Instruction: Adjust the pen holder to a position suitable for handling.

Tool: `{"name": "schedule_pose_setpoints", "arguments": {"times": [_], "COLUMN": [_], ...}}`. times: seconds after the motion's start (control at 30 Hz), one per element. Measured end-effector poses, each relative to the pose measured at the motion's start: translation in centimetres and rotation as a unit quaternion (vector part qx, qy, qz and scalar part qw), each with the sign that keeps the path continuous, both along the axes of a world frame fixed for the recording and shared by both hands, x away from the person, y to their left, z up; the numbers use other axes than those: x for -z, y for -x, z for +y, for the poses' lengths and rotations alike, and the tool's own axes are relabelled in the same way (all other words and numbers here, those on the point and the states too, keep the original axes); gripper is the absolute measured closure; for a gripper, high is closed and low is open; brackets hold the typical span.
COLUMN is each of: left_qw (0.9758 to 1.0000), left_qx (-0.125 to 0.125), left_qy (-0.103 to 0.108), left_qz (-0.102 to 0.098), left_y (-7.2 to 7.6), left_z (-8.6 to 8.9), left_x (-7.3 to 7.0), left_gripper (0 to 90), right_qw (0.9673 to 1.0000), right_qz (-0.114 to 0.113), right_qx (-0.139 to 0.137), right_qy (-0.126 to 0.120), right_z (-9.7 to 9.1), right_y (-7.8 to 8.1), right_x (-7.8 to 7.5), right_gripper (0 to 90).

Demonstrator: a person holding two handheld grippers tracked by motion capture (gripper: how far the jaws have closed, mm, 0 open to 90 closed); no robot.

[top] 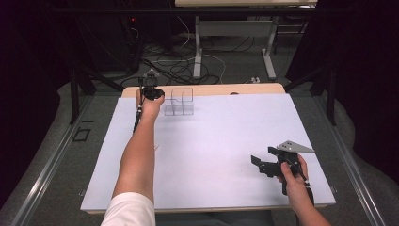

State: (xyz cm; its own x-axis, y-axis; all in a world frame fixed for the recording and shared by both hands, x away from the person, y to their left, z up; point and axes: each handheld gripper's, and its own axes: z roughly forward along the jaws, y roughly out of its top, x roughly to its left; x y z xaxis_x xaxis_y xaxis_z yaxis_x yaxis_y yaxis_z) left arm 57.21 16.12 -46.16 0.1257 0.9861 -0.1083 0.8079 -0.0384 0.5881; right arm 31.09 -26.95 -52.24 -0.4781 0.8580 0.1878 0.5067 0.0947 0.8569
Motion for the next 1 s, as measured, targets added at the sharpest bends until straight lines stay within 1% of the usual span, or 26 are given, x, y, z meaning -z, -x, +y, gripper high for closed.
{"name": "schedule_pose_setpoints", "arguments": {"times": [0.2, 0.3, 0.33, 0.37, 0.4, 0.43, 0.47, 0.63, 0.67, 0.73, 0.9, 0.93, 1.0], "left_qw": [0.9999, 0.9999, 0.9999, 0.9998, 0.9999, 0.9999, 0.9999, 0.9999, 0.9997, 0.9998, 0.9993, 0.9991, 0.9987], "left_qx": [0.002, -0.003, -0.01, -0.009, -0.011, -0.004, -0.006, -0.008, -0.015, -0.015, -0.014, -0.017, -0.014], "left_qy": [-0.007, -0.006, 0.001, 0.004, 0.001, -0.004, -0.006, -0.011, -0.009, -0.009, 0.012, 0.017, 0.018], "left_qz": [0.009, 0.013, 0.013, 0.015, 0.012, 0.009, 0.005, 0.007, 0.014, 0.013, 0.031, 0.035, 0.045], "left_y": [0.3, 0.4, 0.4, 0.5, 0.7, 0.8, 0.9, 1.0, 1.0, 1.0, 1.3, 1.4, 1.6], "left_z": [-0.1, 0.0, 0.0, 0.1, 0.0, 0.0, -0.1, -0.2, -0.3, -0.3, -0.6, -0.7, -0.9], "left_x": [0.0, -0.1, -0.1, -0.2, -0.1, -0.1, 0.0, -0.1, -0.2, -0.2, -0.5, -0.6, -0.7], "left_gripper": [85.3, 87.7, 88.1, 88.2, 88.5, 88.8, 89.0, 89.3, 89.4, 89.5, 89.6, 89.5, 89.5], "right_qw": [1.0, 1.0, 1.0, 1.0, 1.0, 1.0, 1.0, 1.0, 1.0, 1.0, 1.0, 1.0, 1.0], "right_qz": [-0.001, -0.001, -0.001, 0.0, -0.001, -0.001, -0.001, 0.001, 0.001, 0.002, 0.003, 0.003, 0.003], "right_qx": [-0.002, -0.003, -0.003, -0.003, -0.003, -0.004, -0.003, -0.005, -0.006, -0.008, -0.006, -0.007, -0.008], "right_qy": [0.002, 0.003, 0.003, 0.004, 0.003, 0.003, 0.003, 0.003, 0.004, 0.004, 0.003, 0.004, 0.005], "right_z": [0.1, 0.1, 0.1, 0.1, 0.1, 0.1, 0.1, 0.1, 0.1, 0.1, 0.2, 0.2, 0.2], "right_y": [0.0, 0.0, 0.0, 0.0, 0.0, 0.0, 0.0, 0.0, 0.0, 0.0, -0.1, -0.1, -0.1], "right_x": [0.0, 0.0, 0.0, 0.0, 0.0, 0.0, 0.0, 0.1, 0.1, 0.1, 0.1, 0.2, 0.1], "right_gripper": [15.3, 15.3, 15.3, 15.3, 15.3, 15.3, 15.3, 15.3, 15.3, 15.3, 15.3, 15.3, 15.3]}}
